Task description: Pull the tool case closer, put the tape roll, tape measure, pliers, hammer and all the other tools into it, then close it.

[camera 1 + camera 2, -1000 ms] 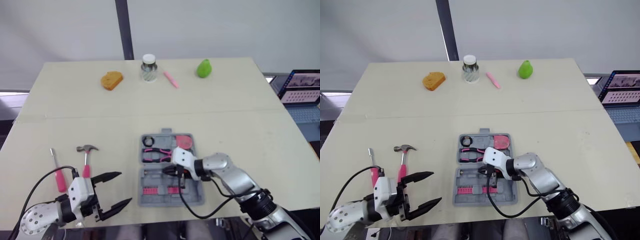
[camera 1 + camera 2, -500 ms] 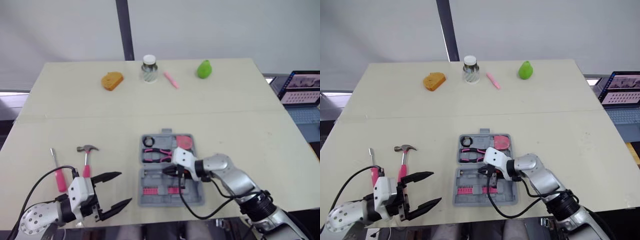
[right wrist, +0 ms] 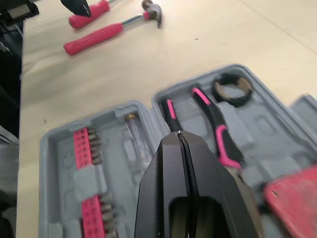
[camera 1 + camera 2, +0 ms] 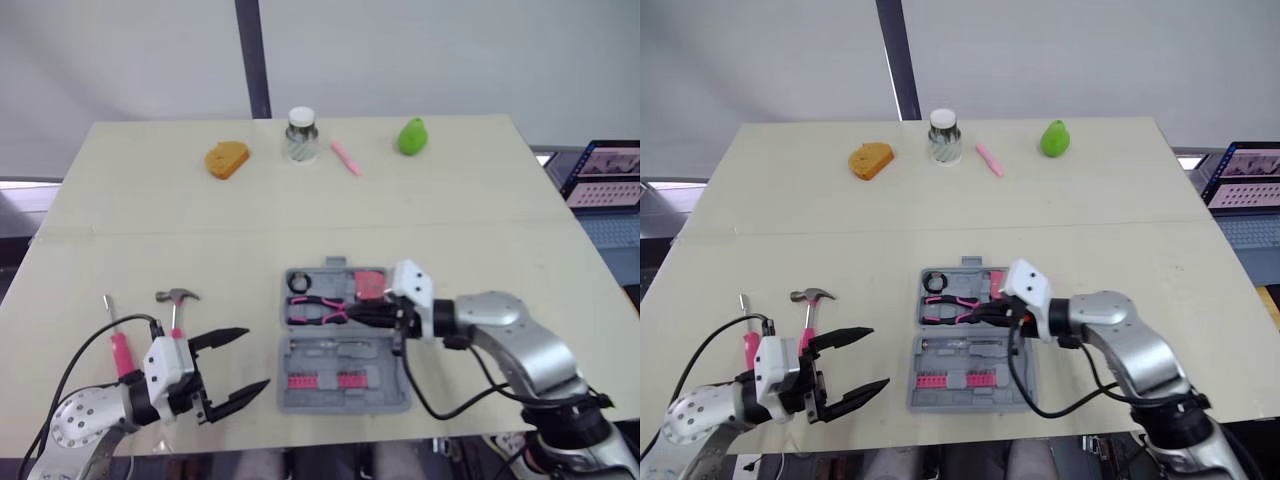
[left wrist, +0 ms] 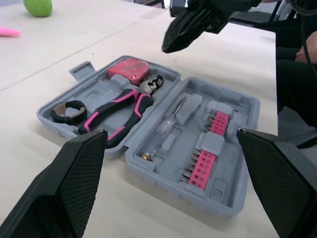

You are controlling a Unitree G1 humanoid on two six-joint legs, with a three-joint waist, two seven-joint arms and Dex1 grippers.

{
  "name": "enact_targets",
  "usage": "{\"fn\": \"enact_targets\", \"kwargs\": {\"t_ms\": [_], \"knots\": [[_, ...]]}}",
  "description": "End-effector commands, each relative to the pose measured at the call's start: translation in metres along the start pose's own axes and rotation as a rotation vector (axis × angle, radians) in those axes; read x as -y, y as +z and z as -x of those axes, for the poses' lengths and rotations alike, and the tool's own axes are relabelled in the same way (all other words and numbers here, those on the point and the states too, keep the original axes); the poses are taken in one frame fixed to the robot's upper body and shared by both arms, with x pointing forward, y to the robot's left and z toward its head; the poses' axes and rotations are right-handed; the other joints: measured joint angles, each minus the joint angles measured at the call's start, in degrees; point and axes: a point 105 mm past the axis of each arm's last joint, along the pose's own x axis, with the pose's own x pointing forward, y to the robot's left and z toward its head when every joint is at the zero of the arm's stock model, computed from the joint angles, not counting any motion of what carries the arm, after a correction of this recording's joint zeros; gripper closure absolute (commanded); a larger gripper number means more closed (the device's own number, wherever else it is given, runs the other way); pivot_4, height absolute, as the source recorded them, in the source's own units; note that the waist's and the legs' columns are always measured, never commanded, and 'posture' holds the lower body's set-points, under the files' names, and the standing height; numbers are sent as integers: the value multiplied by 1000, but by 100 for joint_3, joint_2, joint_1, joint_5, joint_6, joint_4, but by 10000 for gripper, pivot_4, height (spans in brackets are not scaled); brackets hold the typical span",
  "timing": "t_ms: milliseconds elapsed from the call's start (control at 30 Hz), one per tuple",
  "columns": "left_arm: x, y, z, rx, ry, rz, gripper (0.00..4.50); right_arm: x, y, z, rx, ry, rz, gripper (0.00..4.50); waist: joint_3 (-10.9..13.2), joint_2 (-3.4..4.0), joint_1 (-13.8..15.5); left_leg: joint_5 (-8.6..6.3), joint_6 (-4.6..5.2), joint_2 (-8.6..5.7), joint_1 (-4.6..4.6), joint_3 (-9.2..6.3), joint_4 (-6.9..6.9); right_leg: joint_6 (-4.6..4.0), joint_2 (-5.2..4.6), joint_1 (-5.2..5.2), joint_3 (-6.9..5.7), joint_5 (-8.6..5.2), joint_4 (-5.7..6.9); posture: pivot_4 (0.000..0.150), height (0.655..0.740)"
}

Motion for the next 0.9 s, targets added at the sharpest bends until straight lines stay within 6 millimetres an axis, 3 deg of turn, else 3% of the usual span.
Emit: {"fn": "enact_targets", "kwargs": {"t_ms": [33,233,267,333,567,733,900], "knots": [[-6,9,3,14,17,-18,0,3,5,25,39,-55,41,44801,0,0,26,0,0,0,0,0,0,0,1,0,0,0,-7,1500,6950],[-11,10,13,-26,42,4,0,-9,-36,68,-90,-66,-27,44801,2,-2,53,1,2,0,2,3,-2,6,5,9,-3,3,-37,1500,6950],[-12,10,15,-30,54,11,0,-14,-43,72,-110,-54,-57,42433,3,-3,53,1,4,0,4,2,-2,7,5,12,-2,4,-39,1500,6950],[-10,9,17,-34,67,27,0,-20,-51,77,-128,-43,-94,36594,3,-4,44,0,6,1,6,4,-2,9,4,15,-1,5,-40,1500,6950],[10,-3,29,-92,90,39,0,-32,-70,92,-149,-75,-175,1384,4,-5,52,-2,6,5,7,4,-3,8,2,15,4,4,-47,1500,6950],[27,-18,43,-139,92,65,0,-35,-82,99,-163,-111,-202,235,5,-7,72,-6,11,3,8,5,-3,8,-4,17,13,4,-49,1500,6950],[22,-14,42,-106,125,68,0,-29,-80,99,-130,-144,-215,235,5,-6,130,-12,9,5,9,4,-3,8,-9,15,55,4,-50,1500,6950]]}}
